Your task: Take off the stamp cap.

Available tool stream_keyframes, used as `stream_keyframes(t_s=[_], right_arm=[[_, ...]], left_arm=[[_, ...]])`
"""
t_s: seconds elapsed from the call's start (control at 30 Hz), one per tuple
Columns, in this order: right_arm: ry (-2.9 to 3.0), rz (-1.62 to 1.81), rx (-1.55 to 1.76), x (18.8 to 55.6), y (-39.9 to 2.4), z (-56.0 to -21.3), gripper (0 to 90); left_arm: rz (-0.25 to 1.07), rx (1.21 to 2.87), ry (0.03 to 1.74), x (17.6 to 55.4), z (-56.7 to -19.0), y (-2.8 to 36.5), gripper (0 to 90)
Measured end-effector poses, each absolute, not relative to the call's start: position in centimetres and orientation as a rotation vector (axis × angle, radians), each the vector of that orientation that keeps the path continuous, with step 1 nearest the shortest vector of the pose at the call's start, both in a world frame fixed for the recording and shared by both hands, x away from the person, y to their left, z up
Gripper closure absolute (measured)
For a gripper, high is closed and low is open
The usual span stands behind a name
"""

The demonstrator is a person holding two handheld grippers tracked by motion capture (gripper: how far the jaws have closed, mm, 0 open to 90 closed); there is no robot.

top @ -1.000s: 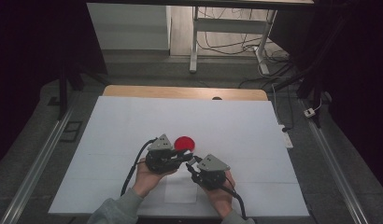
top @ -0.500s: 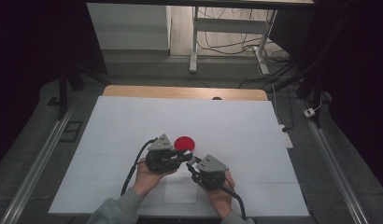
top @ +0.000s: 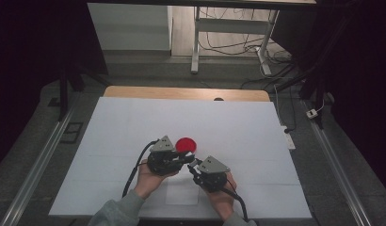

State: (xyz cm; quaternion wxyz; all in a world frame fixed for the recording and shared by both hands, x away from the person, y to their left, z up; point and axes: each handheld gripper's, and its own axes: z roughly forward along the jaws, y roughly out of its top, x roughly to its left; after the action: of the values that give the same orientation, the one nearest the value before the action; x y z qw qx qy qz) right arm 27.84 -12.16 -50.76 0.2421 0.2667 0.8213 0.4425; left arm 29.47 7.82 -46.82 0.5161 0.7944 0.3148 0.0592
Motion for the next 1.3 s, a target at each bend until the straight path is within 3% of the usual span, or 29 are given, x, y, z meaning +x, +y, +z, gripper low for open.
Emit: stream_keyframes(t_s=[1.3], right_arm=[[2.233,1.18,0.687,27.43,-12.29,-50.99,66.2]], left_arm=[[0.102,1.886,0.781,29.58,-47.1,8.01,75.9]])
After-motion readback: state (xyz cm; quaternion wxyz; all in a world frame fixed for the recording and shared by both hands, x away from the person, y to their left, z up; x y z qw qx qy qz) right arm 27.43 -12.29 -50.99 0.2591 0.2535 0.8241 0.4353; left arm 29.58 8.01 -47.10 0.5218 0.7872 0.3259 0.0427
